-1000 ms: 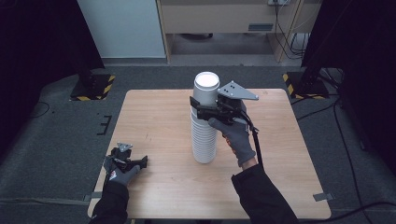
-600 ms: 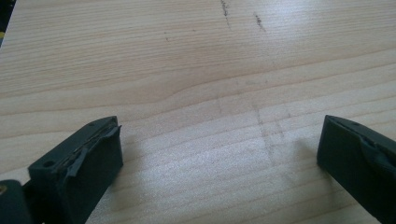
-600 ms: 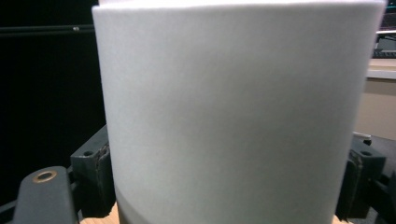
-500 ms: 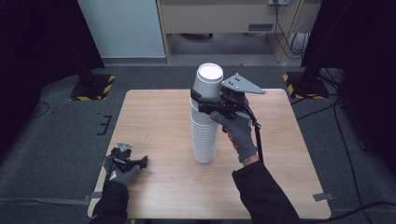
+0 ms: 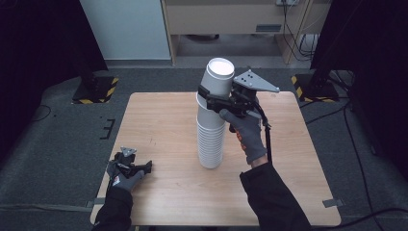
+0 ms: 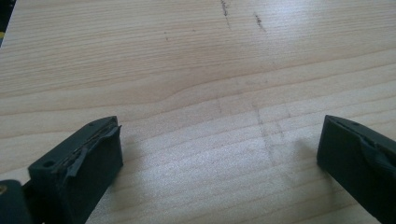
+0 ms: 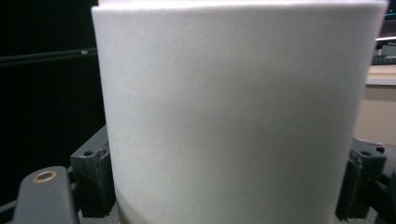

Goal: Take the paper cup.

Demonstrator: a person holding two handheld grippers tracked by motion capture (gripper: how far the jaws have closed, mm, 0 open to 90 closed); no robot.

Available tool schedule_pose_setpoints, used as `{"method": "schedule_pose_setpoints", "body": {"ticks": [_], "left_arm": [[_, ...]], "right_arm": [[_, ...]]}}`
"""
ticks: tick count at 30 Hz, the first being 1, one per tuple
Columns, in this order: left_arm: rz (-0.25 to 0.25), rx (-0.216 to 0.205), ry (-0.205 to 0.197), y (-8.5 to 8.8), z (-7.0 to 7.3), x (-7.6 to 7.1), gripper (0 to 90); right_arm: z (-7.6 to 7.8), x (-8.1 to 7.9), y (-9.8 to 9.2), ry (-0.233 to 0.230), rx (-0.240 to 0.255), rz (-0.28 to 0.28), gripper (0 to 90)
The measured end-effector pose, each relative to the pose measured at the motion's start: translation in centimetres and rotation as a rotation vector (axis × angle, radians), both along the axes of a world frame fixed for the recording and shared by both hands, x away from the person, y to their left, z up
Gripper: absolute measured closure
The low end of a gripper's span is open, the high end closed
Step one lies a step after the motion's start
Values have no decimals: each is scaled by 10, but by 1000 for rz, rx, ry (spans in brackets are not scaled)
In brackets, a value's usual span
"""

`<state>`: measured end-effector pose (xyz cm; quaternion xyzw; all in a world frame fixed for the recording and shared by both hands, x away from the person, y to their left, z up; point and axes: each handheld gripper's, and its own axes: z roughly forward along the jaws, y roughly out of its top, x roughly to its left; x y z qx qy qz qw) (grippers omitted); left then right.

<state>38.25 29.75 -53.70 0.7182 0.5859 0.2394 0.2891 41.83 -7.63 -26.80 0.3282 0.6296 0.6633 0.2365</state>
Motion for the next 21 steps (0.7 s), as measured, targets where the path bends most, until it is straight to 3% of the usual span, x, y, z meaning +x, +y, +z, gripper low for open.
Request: {"method": "schedule_pose_setpoints", "body": {"ticks": [13,21], "left_arm": [[0,0,0,0,0,0,0],[0,0,0,0,0,0,0]], "right_arm": [[9,-1,-11,-13,84,-5,159],[13,-3,-19,-22,103,-11,159]]}}
